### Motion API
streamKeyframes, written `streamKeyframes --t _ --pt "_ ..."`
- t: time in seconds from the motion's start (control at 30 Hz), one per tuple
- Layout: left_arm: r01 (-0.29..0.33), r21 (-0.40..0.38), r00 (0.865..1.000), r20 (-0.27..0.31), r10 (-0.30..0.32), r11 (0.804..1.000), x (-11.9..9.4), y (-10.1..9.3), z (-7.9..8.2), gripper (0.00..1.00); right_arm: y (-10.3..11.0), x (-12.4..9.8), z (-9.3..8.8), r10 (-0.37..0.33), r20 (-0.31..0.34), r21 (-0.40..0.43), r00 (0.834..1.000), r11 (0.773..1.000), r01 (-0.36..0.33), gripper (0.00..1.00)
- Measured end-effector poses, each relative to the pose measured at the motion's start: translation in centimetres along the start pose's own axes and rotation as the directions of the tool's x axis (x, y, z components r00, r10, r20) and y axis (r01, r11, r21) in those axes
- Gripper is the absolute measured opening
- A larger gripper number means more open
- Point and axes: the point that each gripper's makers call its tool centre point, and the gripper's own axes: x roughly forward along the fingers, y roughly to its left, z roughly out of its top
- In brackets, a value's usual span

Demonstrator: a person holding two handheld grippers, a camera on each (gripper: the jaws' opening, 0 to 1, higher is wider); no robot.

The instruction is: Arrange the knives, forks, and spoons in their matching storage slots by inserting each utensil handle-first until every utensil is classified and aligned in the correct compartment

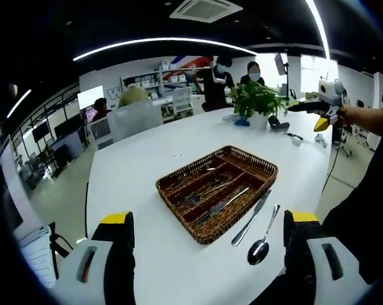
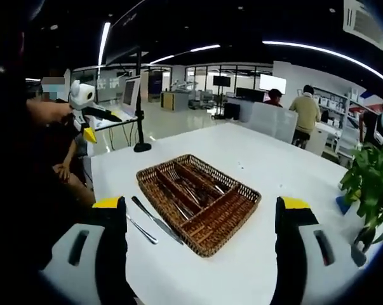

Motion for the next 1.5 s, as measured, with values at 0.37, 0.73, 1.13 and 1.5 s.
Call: streamKeyframes --t 0.37,0.73,1.13,1.5 --pt "-0.015 -0.007 1.0 -0.008 0.015 1.0 -0.7 0.0 -0.2 1.0 2.7 2.8 1.1 0.124 0.007 -0.023 0.992 0.992 -0.124 1.0" --pt "-0.009 -0.016 1.0 -0.025 0.008 1.0 -0.7 -0.5 -1.0 0.99 5.1 5.7 1.6 0.225 0.018 -0.073 0.974 0.972 -0.223 1.0" --pt "-0.029 -0.027 0.999 -0.025 0.029 0.999 -1.5 0.5 -1.3 0.99 10.2 9.2 0.9 0.355 0.005 -0.116 0.935 0.929 -0.352 0.97" --pt "-0.029 -0.025 0.999 -0.026 0.028 0.999 -1.7 0.5 -1.5 0.99 11.9 10.3 -0.4 0.387 -0.012 -0.193 0.922 0.904 -0.382 0.93"
